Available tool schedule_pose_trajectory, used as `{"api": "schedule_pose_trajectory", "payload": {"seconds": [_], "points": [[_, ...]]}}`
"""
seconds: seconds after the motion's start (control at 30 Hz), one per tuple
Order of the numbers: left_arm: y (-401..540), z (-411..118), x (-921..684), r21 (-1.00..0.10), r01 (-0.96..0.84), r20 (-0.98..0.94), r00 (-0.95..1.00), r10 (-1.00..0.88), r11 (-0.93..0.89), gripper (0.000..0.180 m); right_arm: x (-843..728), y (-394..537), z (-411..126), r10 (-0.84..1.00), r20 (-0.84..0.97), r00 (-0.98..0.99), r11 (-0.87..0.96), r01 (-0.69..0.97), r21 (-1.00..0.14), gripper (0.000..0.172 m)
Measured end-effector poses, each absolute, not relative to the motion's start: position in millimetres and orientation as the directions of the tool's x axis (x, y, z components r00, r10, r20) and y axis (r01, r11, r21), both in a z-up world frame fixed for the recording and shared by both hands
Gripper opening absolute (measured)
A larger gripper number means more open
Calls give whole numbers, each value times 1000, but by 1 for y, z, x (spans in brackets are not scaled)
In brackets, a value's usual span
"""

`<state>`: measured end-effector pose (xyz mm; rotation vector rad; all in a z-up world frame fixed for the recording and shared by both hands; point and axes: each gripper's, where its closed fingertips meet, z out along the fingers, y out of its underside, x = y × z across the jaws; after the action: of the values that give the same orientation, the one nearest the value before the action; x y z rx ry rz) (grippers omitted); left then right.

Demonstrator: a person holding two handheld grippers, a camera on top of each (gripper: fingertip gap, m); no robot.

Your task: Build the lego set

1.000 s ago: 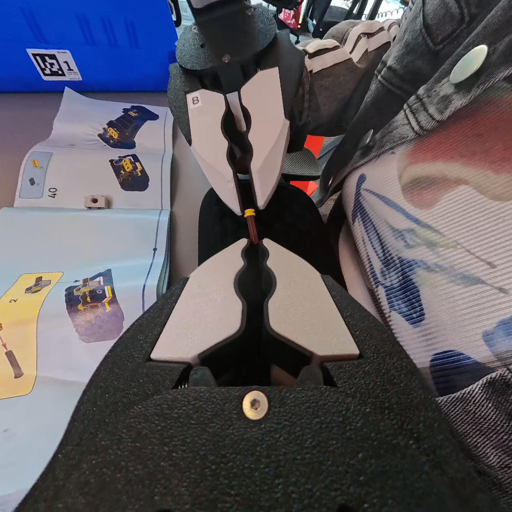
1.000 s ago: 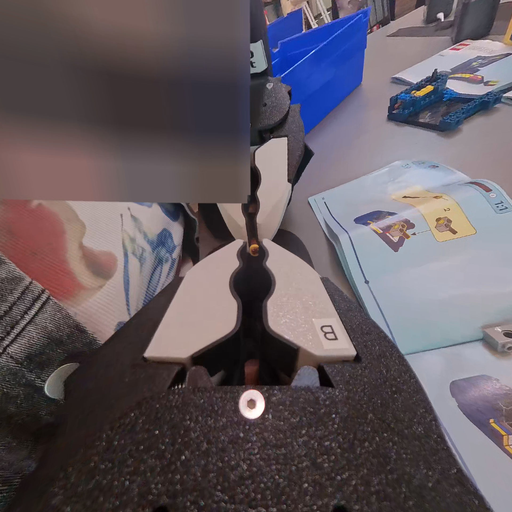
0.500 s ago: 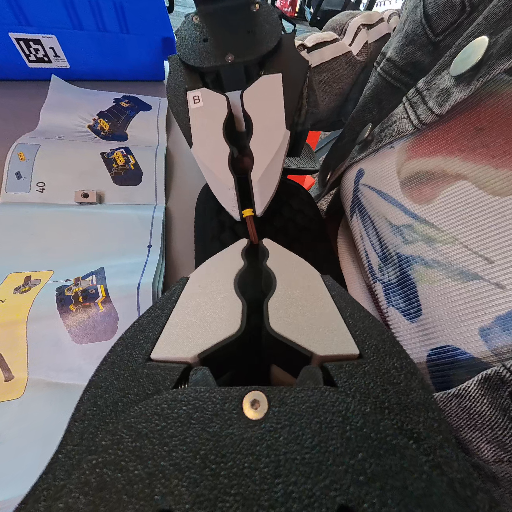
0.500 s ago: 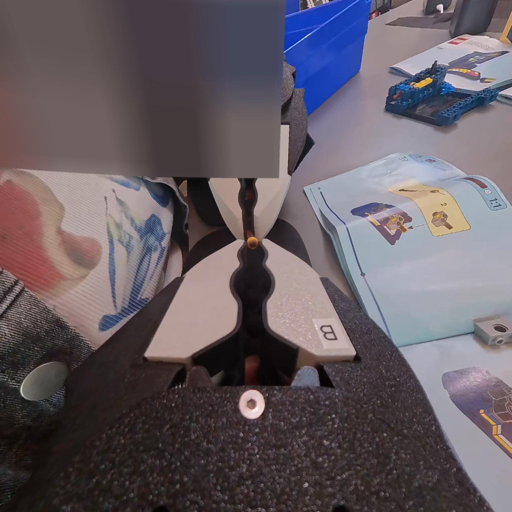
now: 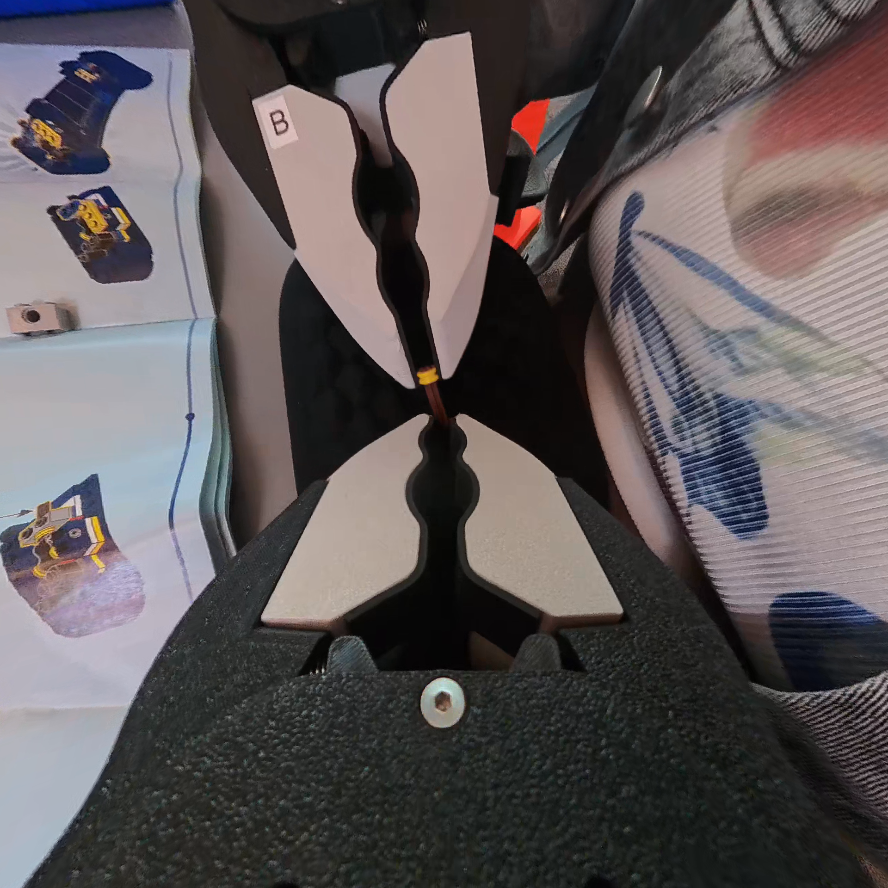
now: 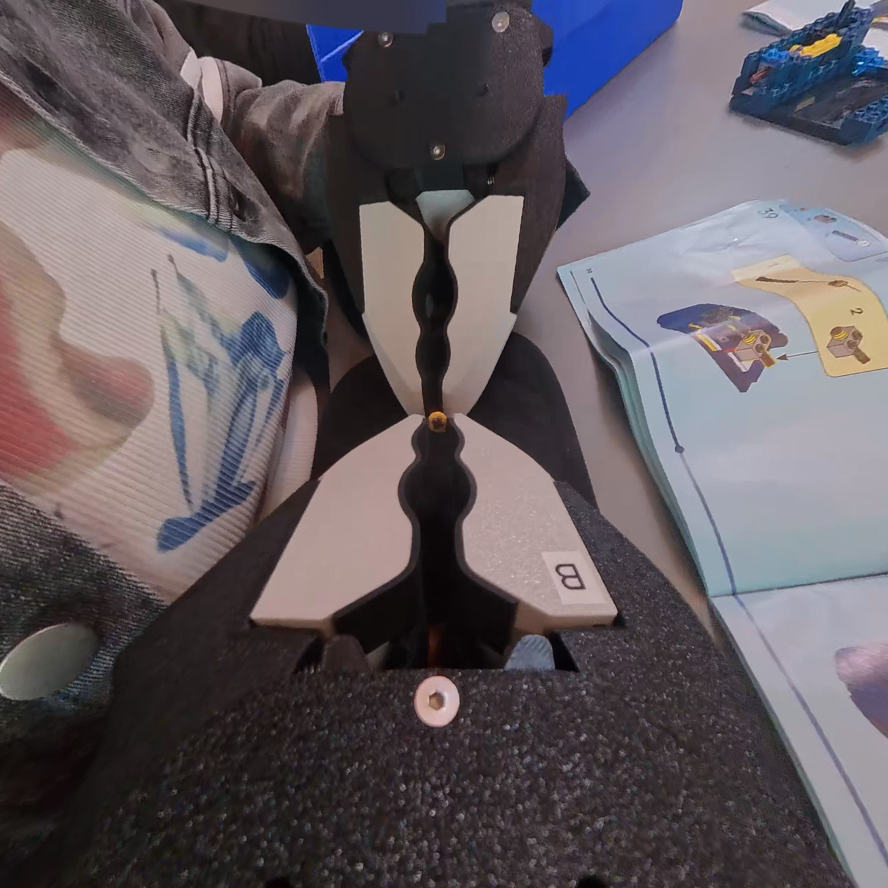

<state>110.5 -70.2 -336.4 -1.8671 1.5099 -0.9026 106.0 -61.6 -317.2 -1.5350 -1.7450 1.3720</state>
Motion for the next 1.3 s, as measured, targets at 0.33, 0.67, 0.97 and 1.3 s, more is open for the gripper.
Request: {"api": "schedule_pose_trajectory", "payload": {"seconds": [0.33, 0.67, 0.97, 1.3], "points": [[-73, -342, 110, -753, -621, 182, 123, -976, -218, 5, 113, -65, -330, 938, -203, -280, -4, 579, -816, 7], [-75, -345, 110, -734, -645, 190, 107, -976, -213, 4, 114, -67, -335, 940, -213, -267, -21, 578, -816, 7], [-76, -345, 110, -731, -645, 206, 102, -973, -222, 4, 112, -68, -341, 945, -181, -271, 17, 594, -804, 6], [-77, -345, 111, -732, -643, 216, 96, -972, -226, 4, 106, -72, -343, 950, -158, -271, 44, 613, -789, 6]]}}
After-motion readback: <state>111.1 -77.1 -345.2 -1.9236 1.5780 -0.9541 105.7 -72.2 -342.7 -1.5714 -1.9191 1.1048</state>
